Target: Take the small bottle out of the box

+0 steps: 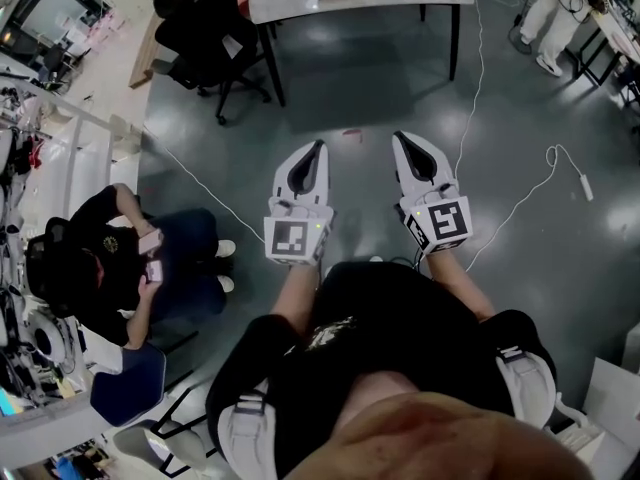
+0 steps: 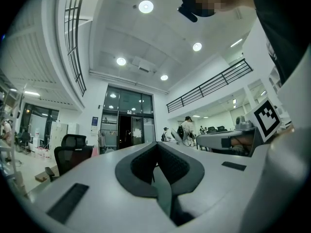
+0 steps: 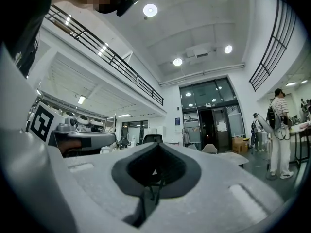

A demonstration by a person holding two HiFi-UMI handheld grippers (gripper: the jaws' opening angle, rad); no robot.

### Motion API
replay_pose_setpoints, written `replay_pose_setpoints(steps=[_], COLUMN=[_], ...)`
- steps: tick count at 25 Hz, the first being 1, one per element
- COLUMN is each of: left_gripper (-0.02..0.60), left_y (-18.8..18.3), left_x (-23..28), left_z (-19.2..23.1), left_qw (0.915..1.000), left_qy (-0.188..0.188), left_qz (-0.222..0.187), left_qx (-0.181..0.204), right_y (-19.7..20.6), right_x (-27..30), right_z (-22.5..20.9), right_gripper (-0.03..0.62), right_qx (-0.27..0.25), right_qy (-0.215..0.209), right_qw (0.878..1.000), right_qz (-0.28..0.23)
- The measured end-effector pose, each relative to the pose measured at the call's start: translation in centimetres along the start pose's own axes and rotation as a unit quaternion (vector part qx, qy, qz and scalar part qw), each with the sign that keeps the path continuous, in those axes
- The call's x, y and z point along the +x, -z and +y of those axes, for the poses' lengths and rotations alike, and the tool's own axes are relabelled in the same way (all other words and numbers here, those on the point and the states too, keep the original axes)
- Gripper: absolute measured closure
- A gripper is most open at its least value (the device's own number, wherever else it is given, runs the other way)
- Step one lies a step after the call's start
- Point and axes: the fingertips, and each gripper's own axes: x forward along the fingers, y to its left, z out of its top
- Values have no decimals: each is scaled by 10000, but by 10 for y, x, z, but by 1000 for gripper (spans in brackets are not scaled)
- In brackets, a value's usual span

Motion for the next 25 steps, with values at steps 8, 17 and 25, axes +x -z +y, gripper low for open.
replay_pose_setpoints(steps=[8,17,25], left_gripper=[568,568,568], left_y=[4,-2,-1], left_x=[-3,-2,-6], left_z=[-3,-16,-10], left_qw=[10000,9999,9999], left_qy=[-39,38,-46], left_qz=[1,114,146], left_qx=[65,-55,-54], right_y=[3,3,5], right_x=[-7,-10,-4], right_z=[1,-2,5], right_gripper=[599,599,599], right_qx=[-33,-22,51], right_qy=[6,-7,-113], right_qw=[10000,10000,9999], right_qz=[-16,-39,-23])
